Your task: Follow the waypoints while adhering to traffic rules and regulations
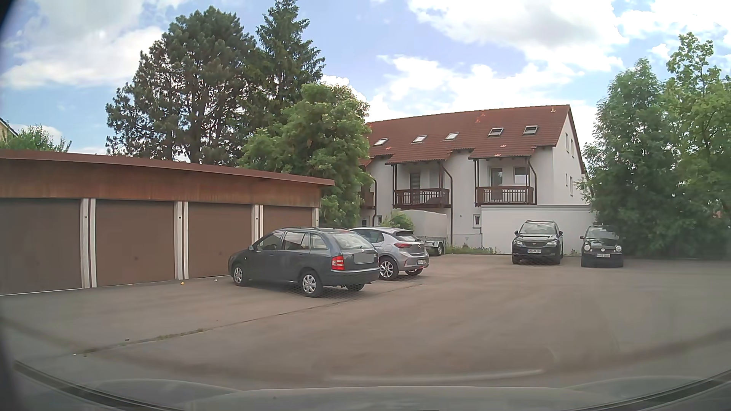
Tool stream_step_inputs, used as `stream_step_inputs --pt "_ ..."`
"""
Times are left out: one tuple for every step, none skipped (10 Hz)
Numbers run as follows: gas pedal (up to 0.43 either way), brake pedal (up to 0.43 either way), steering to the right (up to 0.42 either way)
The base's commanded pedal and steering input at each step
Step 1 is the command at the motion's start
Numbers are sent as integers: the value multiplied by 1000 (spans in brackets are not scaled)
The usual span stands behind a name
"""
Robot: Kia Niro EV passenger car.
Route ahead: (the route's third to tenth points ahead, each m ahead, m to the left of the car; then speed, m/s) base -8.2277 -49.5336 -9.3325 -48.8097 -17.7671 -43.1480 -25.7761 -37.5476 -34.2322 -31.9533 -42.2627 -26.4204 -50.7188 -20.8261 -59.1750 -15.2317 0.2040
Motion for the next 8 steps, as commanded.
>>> stream_step_inputs --pt "0 244 -964" --pt "0 256 -963" --pt "0 280 -961" --pt "0 299 -955" --pt "0 293 -942" --pt "0 293 -925" --pt "0 293 -898" --pt "0 280 -853"
